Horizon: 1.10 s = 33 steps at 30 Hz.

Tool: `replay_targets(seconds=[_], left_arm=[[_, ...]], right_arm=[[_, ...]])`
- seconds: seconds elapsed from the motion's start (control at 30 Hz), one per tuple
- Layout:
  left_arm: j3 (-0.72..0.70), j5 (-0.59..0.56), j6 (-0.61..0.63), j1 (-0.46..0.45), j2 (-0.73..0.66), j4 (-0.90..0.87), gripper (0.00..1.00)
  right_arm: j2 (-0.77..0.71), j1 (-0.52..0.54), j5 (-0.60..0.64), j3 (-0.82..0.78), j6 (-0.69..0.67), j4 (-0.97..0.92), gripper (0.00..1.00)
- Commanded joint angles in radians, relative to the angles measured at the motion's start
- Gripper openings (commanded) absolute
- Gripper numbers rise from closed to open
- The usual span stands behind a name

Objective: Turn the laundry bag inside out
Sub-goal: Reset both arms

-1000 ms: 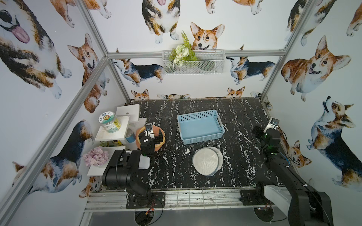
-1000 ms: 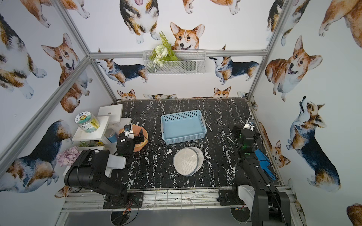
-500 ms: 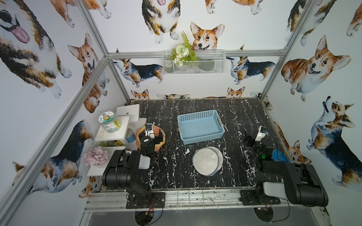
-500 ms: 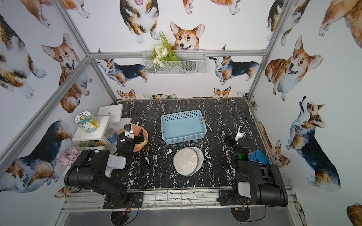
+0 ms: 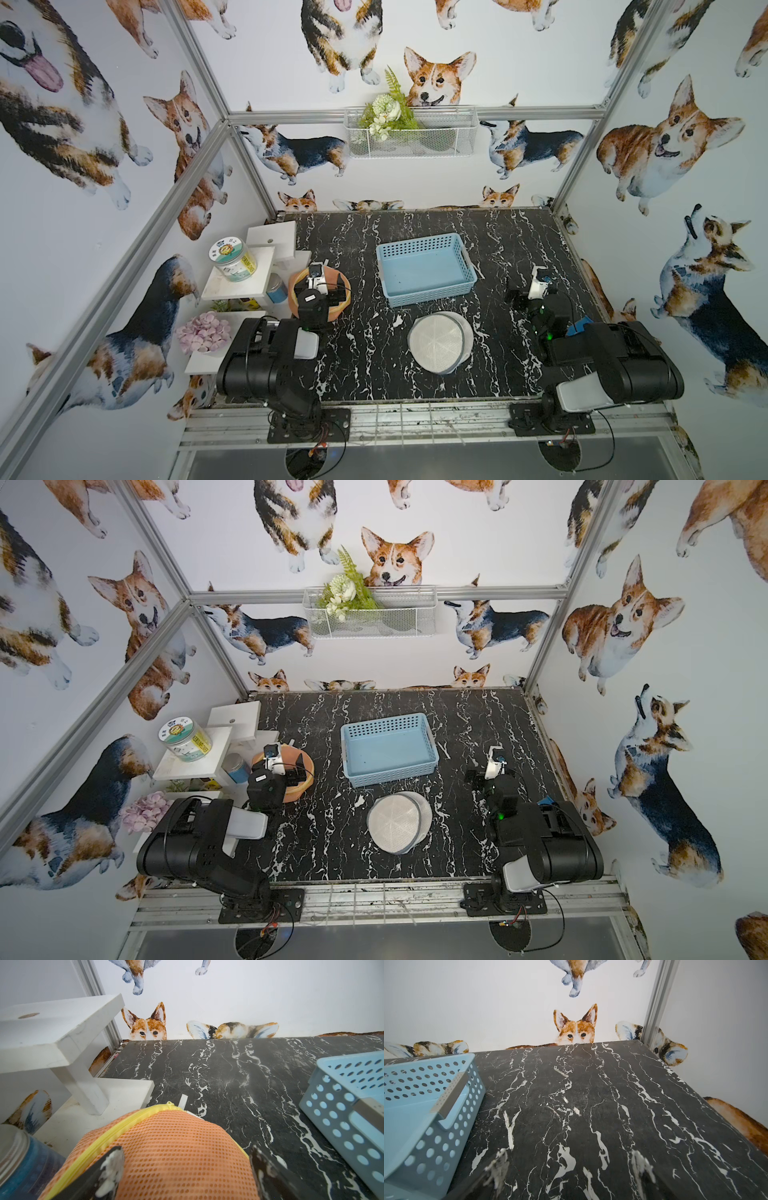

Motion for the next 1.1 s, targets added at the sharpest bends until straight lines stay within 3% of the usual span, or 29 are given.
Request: replay_targets(seconds=[0.0,1.07], left_arm=[[0.002,0.000,0.004,0.000,-0.001,0.025,1.00],[0.003,0.000,0.004,0.000,0.000,0.024,1.00]], right_arm=[[0.005,0.003,0.011,-0.008,-0.012,0.082,1.00],[-0.002,0.004,0.018,-0.006,-0.012,0.063,1.00]])
